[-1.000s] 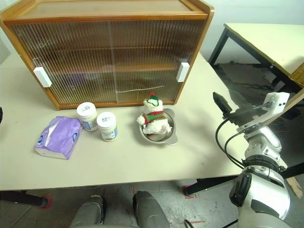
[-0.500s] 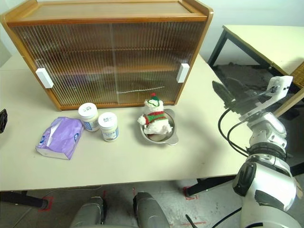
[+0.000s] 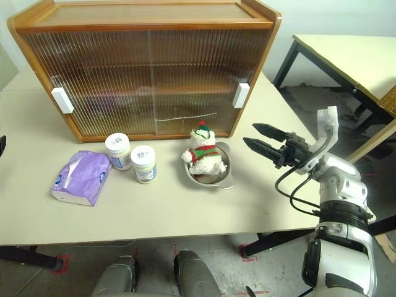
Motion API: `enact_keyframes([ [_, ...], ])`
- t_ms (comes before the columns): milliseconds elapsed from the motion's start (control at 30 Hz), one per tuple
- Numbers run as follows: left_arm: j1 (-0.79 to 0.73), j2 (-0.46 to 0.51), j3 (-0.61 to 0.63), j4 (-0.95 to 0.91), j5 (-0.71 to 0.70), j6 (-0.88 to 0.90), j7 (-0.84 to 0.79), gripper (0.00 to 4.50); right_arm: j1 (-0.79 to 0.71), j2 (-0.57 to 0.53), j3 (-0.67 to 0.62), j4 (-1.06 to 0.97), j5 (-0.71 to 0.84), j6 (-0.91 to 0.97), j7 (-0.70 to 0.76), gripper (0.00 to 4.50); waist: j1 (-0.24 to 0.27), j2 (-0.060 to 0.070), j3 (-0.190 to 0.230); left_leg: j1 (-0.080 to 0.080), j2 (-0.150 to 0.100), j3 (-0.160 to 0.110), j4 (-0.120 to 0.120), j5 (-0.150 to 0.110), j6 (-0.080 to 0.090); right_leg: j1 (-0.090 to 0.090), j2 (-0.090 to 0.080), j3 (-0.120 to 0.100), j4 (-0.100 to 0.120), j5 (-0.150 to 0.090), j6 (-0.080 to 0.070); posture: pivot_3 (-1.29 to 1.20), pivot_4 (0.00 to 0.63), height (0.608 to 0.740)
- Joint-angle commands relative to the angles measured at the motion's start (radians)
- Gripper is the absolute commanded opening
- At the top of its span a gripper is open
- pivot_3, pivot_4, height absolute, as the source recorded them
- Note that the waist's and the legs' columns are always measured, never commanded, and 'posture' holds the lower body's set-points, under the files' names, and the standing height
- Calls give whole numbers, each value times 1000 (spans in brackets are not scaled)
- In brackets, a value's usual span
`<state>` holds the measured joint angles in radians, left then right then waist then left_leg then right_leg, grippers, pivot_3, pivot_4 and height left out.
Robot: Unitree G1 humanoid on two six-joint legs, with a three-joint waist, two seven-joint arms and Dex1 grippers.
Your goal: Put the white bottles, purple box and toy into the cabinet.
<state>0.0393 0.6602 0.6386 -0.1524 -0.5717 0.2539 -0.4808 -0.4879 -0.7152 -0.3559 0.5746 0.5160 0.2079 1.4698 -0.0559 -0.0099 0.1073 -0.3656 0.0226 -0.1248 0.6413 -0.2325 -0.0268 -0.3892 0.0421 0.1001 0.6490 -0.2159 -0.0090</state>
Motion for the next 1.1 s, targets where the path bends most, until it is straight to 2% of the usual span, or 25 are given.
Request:
enact_keyframes([
  [33,-51,23,-40,21,23,25,1,1022,58,2,36,-106,23,29,28,4500,-1,0,0,0,0,0,0,0,-1,-1,0,0,0,0,0,-121,122,740],
  [133,-138,28,-101,67,59,28,4,22,87,21,43,-182,49,41,17,4500,-5,2,1,-2,0,0,0,-2,-1,-2,0,1,0,-1,0,-135,129,740],
  [267,-212,31,-159,131,108,16,1,22,117,37,54,-267,63,45,0,4500,-16,2,2,-4,0,0,0,-4,0,-4,0,1,0,-3,1,-172,139,740],
  [500,-327,12,-219,221,155,-3,7,22,159,62,52,-354,100,68,-55,4500,-33,1,3,-17,0,2,1,-7,3,-15,0,1,-1,-3,-2,-193,143,740],
  [667,-349,-6,-256,217,166,-4,-13,22,155,64,54,-357,105,60,-72,4500,-35,1,3,-18,-3,4,1,-9,7,-15,1,1,-6,-2,-5,-207,132,740],
  [900,-309,-29,-294,107,159,46,-7,22,156,73,58,-355,102,39,-84,4500,-36,1,3,-21,-5,4,2,-10,9,-13,1,1,-13,1,-2,-206,124,740],
  [1100,-361,-50,-317,169,182,10,-15,22,144,95,78,-352,100,31,-94,4500,-28,1,3,-21,-5,3,3,-11,12,-12,-1,1,-15,2,-1,-195,116,740],
])
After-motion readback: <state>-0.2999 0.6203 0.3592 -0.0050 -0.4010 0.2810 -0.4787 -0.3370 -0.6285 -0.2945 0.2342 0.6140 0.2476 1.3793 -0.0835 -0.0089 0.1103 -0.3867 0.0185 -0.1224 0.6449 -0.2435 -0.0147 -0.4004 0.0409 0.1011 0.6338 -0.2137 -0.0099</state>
